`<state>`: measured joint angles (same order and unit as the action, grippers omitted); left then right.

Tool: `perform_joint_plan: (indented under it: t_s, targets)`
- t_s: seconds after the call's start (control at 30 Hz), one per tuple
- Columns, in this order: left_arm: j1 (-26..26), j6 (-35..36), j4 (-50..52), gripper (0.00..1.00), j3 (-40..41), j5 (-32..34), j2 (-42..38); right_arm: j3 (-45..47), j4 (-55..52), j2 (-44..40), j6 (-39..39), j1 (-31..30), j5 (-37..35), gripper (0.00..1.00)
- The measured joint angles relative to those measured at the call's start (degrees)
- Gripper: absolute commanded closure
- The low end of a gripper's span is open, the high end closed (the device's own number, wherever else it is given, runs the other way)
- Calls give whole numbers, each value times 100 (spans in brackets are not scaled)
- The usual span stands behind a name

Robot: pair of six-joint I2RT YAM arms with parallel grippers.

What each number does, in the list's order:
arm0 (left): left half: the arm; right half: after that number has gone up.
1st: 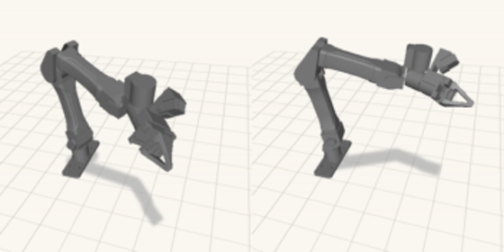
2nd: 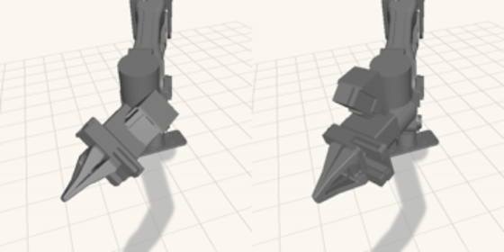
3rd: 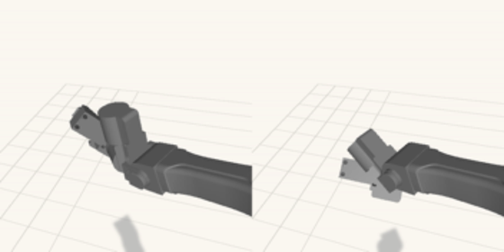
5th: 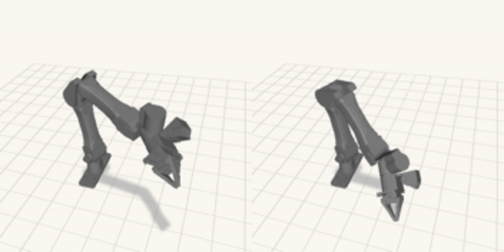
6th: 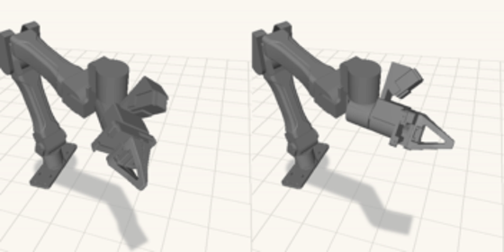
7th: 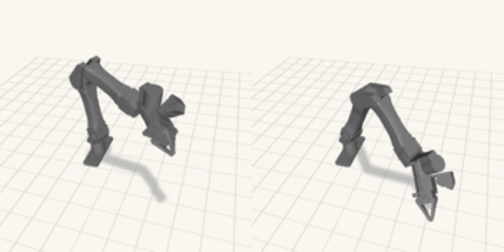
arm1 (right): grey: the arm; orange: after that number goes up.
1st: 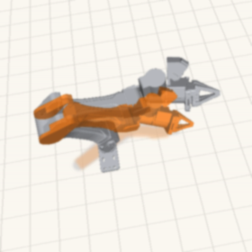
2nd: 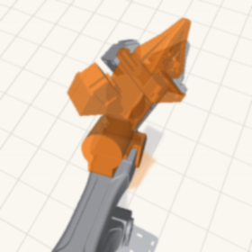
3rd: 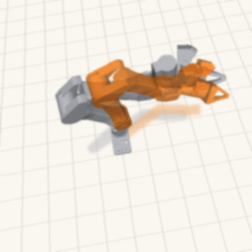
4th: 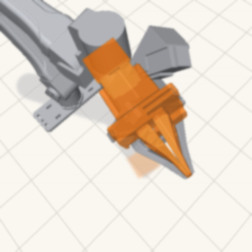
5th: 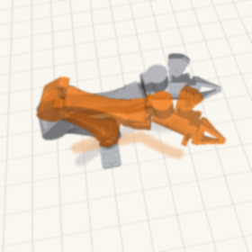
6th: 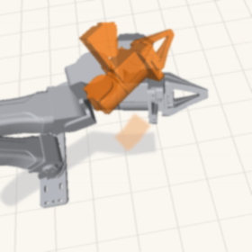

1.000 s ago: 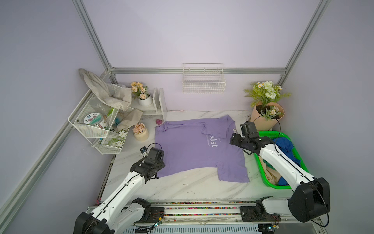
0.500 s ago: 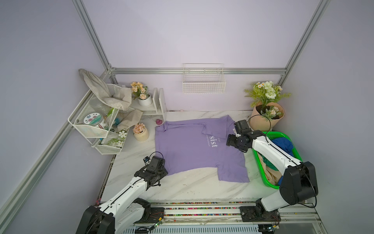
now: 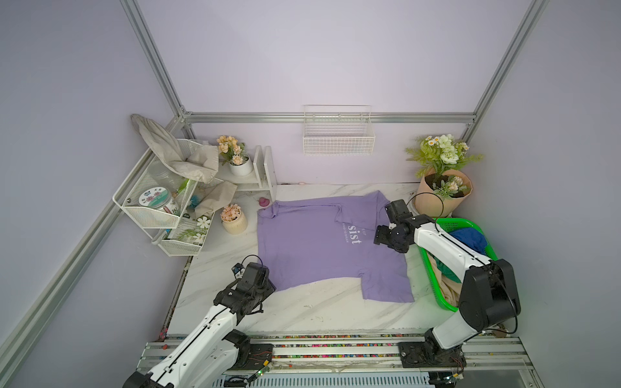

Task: Fold and stack t-shirts
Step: Fold the T-shirt.

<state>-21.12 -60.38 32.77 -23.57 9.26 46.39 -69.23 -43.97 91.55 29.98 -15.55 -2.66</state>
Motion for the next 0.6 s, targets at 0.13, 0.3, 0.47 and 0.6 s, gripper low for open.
perform_joint_plan:
  t_s: [0.13,0.3,0.47,0.6]
  targets:
    - [0,-50,-50,34,111,-4,164,-31,-48,0,-2,0,-7,21]
    - [-2,-52,-385,36,127,-7,870,-90,-81,0,-2,0,-55,21]
    - [-11,37,-1029,86,116,50,1294,-101,-103,0,-7,0,-79,21]
    - [-11,160,-1401,100,98,31,1598,-101,-170,0,-11,0,-146,28]
